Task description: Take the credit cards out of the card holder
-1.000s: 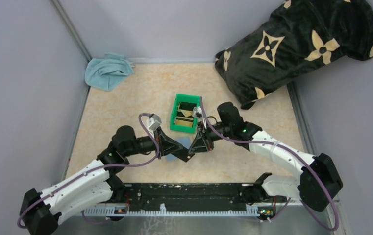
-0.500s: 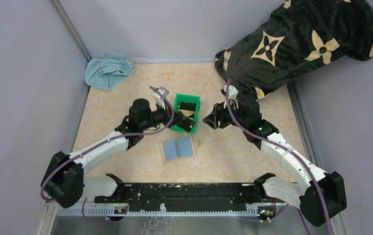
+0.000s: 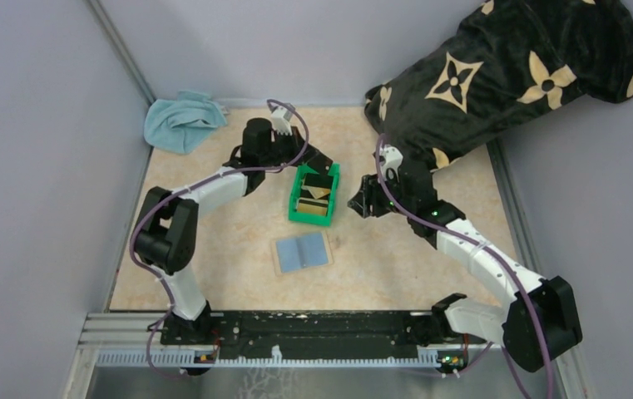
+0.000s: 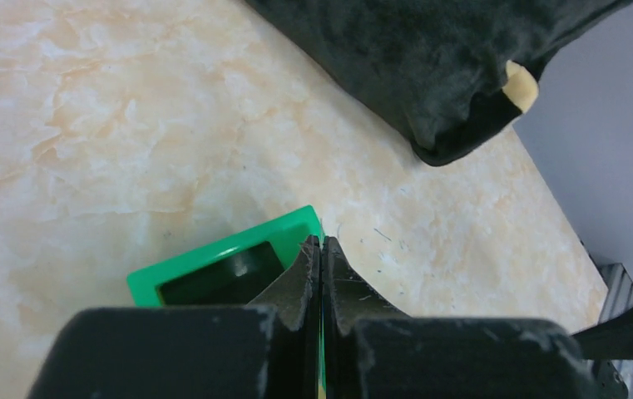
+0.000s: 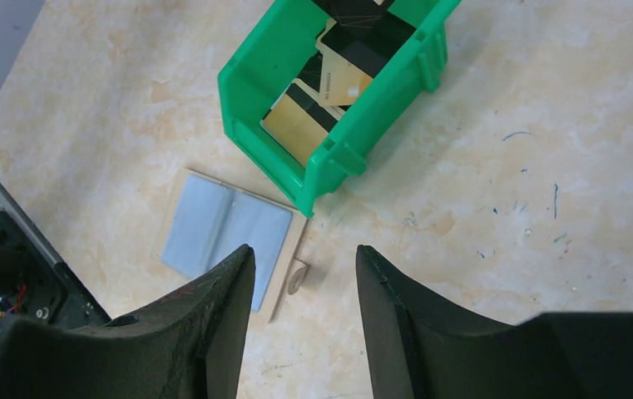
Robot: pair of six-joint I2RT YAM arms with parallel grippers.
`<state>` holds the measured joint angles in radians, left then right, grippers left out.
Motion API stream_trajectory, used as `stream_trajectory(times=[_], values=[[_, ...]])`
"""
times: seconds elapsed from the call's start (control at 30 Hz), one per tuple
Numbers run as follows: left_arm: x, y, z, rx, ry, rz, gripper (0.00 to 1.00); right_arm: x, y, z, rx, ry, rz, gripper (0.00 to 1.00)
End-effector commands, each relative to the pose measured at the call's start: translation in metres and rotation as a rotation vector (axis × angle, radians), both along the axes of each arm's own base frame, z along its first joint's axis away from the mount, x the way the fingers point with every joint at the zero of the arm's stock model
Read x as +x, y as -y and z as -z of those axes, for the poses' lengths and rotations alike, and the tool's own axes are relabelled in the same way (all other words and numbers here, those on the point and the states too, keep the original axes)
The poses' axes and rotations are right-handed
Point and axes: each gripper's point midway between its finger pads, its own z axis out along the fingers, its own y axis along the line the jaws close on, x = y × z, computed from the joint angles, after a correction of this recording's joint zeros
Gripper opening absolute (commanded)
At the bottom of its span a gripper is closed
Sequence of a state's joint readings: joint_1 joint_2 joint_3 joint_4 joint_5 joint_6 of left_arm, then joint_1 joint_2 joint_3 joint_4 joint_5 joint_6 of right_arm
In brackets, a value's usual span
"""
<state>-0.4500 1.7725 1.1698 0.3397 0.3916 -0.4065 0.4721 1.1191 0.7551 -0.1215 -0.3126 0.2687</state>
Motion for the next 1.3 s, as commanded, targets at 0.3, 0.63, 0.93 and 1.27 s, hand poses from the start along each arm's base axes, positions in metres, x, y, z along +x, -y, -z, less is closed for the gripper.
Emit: stream_trajectory(times=[0.3,0.63,0.93,1.27], values=[[0.012,-0.012,0.035,-0.017,-0.107,-0.056,0.00,0.014,0.000,-0.012,0.023,0.044,0.001,0.49],[0.003,0.000,0.070,0.014,-0.193,-0.074,0.00,0.013,-0.001,-0.009,0.036,0.032,-0.015,0.49],[0.003,0.009,0.088,0.037,-0.245,-0.052,0.01,0.012,-0.006,-0.003,0.046,0.015,-0.040,0.49],[0.010,-0.013,0.069,0.133,-0.166,-0.147,0.48,0.010,-0.010,-0.006,0.063,0.021,-0.068,0.49]])
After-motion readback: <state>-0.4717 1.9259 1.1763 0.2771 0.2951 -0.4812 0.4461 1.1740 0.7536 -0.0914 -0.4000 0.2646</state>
